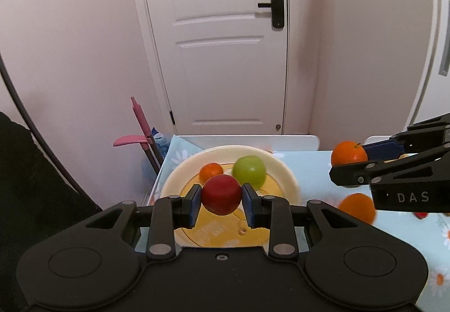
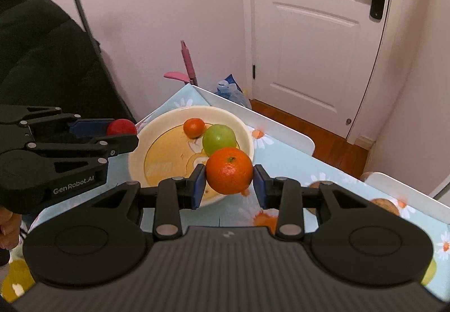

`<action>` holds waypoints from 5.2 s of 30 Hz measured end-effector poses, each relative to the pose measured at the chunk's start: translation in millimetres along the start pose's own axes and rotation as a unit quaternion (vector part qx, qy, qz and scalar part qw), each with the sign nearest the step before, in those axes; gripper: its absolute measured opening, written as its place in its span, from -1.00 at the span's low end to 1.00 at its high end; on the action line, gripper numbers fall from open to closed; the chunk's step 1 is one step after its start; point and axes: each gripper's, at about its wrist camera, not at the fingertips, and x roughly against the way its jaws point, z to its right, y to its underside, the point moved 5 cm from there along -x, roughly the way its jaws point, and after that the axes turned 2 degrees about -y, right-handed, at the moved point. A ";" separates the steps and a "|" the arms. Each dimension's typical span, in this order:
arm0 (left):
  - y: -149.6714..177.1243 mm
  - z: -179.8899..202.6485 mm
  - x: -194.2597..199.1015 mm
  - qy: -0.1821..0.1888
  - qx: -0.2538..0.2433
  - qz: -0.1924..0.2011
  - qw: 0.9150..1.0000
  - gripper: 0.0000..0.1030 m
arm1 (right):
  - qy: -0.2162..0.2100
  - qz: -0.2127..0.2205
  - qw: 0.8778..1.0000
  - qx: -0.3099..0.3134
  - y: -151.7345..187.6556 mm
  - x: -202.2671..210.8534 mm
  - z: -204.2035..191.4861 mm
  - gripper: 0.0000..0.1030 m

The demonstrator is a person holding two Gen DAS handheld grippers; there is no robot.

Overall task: Organize fruits
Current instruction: 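Carry tomato and tangerine over the cream bowl and release both into it, then move both tools back over the remaining fruits on the table, then grasp a large orange with the left tool while the right tool grasps a red tomato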

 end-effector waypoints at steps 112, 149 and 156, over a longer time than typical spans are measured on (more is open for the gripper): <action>14.7 66.3 27.6 0.055 -0.037 0.000 0.998 0.95 | 0.125 0.021 0.986 -0.109 91.6 88.8 92.8 1.00; 56.8 190.0 -70.0 0.022 0.019 -0.015 0.999 0.29 | 0.083 0.017 0.995 -0.059 176.0 35.6 155.4 0.53; 60.4 191.4 -64.5 0.015 0.011 -0.012 1.000 0.27 | 0.089 0.017 0.994 -0.059 177.3 33.2 158.4 0.40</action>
